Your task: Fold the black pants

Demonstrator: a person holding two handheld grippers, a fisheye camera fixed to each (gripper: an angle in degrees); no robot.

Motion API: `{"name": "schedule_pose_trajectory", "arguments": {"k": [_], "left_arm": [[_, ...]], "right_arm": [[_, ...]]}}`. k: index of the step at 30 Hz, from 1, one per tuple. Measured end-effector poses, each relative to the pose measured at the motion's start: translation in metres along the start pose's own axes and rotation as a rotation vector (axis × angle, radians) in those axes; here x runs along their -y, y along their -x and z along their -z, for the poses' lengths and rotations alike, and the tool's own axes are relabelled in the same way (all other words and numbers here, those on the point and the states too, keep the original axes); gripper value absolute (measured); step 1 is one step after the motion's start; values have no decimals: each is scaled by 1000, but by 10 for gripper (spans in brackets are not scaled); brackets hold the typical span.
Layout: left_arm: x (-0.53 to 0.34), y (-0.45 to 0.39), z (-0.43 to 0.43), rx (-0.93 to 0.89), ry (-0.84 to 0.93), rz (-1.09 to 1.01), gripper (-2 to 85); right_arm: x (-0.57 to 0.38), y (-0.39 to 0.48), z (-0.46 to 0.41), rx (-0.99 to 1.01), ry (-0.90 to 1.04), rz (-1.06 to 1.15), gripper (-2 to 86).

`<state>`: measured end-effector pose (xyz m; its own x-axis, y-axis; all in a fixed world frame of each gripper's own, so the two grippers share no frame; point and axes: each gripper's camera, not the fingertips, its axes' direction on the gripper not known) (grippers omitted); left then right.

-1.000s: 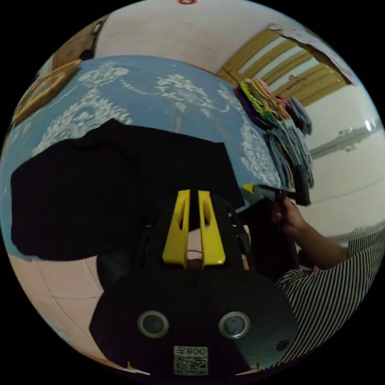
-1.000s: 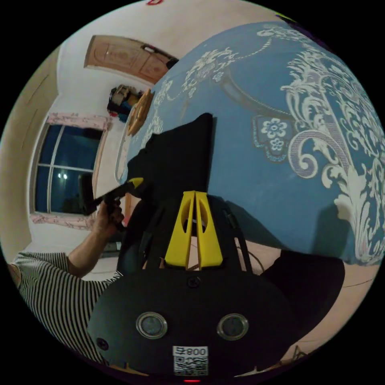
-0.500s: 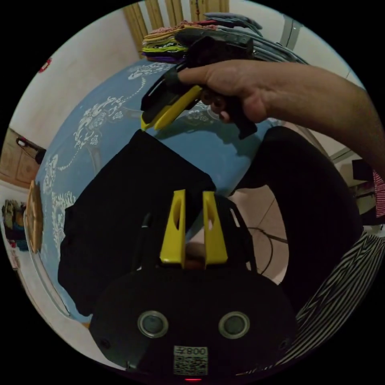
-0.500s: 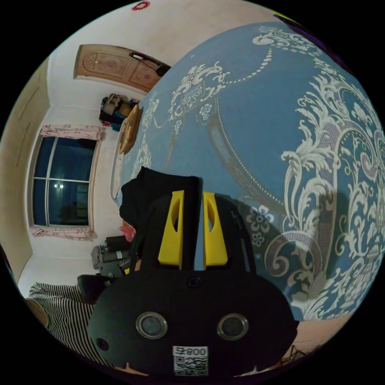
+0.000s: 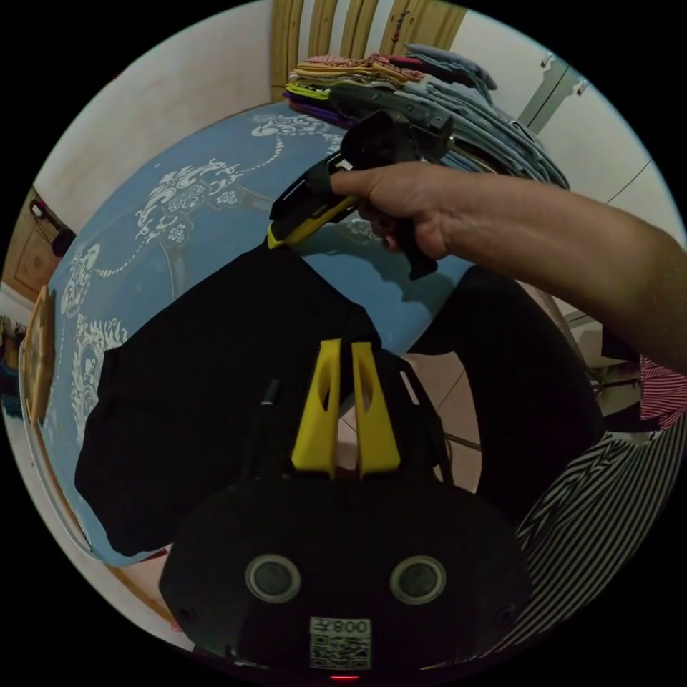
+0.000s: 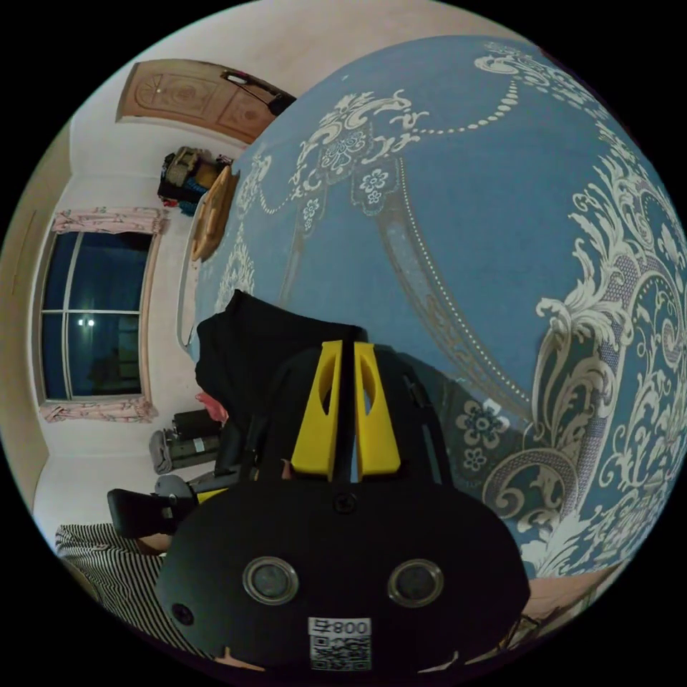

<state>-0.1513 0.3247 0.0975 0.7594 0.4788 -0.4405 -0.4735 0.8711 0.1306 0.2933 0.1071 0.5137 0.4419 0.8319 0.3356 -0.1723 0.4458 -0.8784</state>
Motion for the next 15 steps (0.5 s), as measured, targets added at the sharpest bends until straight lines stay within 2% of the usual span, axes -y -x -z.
{"name": "schedule_pose_trajectory", "arguments": {"k": [4,10,15], "left_arm": [[-9,3,18,-53,-40,-19,25],[-21,-2,36,-175,-114,-106,24],[-52,21,49,-245,-134,-85,25]], "right_arm": [[8,5,5,133,-26,-2,26],[1,8,23,113,-128,-41,22],[-2,17,2,127,-146,-138,21]]}}
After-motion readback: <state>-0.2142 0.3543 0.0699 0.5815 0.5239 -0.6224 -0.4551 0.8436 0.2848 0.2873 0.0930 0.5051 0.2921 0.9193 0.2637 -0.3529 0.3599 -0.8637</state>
